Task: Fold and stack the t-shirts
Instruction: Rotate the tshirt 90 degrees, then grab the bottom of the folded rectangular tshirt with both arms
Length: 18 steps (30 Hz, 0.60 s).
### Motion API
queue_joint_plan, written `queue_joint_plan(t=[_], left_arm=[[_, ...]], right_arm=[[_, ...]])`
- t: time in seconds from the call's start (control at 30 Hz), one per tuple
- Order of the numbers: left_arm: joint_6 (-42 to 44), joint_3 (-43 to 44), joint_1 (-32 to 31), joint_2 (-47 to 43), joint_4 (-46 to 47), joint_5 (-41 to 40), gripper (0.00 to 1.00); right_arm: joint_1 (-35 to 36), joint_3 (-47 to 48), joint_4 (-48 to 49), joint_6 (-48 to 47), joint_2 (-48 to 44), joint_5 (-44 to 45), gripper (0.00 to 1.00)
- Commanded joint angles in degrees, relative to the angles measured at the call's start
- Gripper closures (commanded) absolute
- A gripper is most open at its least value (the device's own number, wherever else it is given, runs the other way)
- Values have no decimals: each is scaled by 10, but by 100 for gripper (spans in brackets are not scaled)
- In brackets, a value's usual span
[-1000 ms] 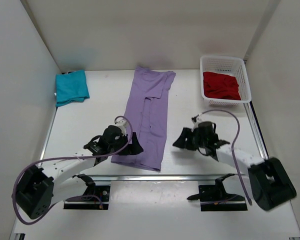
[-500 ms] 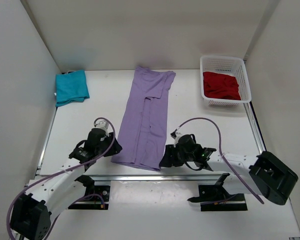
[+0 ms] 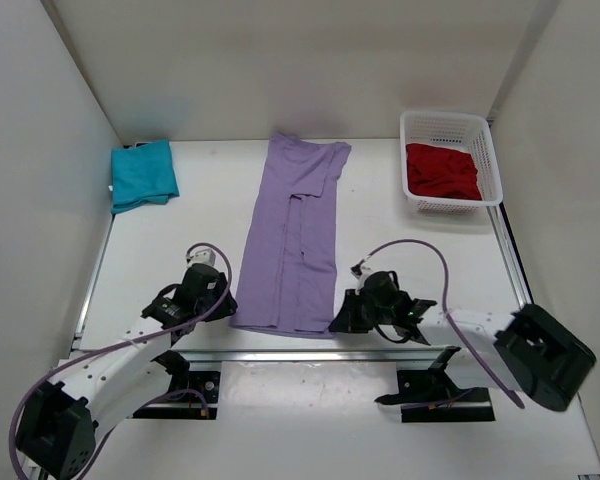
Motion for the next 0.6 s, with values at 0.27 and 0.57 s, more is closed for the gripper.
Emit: queue_joint_plan(t=[0.27, 0.57], left_arm=[[-41, -60, -62, 0, 37, 81, 38], [-122, -115, -105, -22, 124, 128, 46]], right_arm=[[-130, -55, -180, -72, -220, -12, 100], [-70, -48, -132, -56, -167, -2, 100]])
